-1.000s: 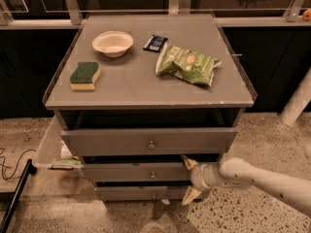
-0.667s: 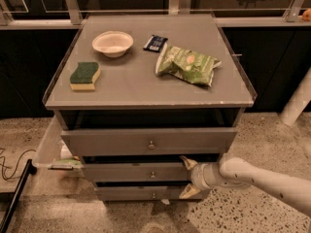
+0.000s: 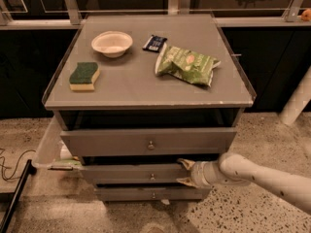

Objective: Open middle drawer

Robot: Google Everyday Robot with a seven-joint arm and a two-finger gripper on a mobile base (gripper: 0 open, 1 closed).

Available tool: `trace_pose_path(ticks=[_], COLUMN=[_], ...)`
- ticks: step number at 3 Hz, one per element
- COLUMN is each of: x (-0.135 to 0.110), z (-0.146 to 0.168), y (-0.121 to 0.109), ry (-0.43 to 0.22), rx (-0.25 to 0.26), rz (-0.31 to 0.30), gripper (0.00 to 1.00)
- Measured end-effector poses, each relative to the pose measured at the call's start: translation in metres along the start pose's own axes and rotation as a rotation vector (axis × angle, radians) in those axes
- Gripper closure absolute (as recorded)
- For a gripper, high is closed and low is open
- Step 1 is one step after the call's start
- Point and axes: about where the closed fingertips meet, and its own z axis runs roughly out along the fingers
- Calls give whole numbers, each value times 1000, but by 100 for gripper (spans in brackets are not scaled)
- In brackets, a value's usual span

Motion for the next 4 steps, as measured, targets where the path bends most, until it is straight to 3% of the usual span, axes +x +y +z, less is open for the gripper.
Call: trace_pose_path(ticks=[1,2,3,4], x=[-2,-3,-5,0], z=[-3,-7,-9,-19], y=[-1,-1,-2,12], ry=[0,-17,-17,-22], rx=[0,1,1,-15], rz=[0,-4,-4,2], gripper=[88,100,100,100])
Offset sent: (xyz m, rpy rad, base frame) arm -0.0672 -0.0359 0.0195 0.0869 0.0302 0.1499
